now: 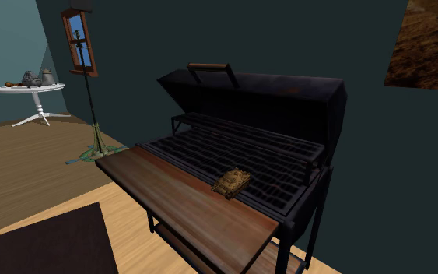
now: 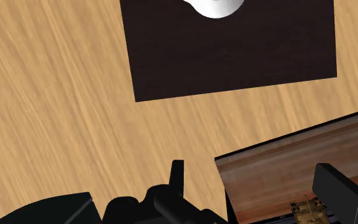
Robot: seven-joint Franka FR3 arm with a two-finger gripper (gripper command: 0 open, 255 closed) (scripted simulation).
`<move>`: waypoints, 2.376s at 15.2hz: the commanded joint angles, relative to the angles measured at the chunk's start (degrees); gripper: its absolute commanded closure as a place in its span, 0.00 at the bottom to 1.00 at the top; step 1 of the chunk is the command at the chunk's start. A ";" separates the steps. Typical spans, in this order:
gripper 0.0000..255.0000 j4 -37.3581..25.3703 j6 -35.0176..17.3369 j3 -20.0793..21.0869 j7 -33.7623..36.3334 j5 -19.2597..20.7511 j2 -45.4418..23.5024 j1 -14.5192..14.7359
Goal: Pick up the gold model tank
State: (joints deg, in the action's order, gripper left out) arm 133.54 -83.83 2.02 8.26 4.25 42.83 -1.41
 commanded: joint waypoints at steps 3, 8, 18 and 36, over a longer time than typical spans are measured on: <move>0.00 2.36 -4.39 0.19 0.31 -0.62 -1.38 0.40; 0.00 6.90 -15.58 0.79 0.90 -2.07 -6.37 1.41; 0.00 9.65 -37.78 2.47 1.56 -4.41 -22.40 3.38; 0.00 -6.78 -66.00 5.36 2.96 -4.07 -60.69 6.81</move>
State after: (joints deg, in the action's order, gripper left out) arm 128.48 -148.59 7.36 11.20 -0.04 -15.35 5.19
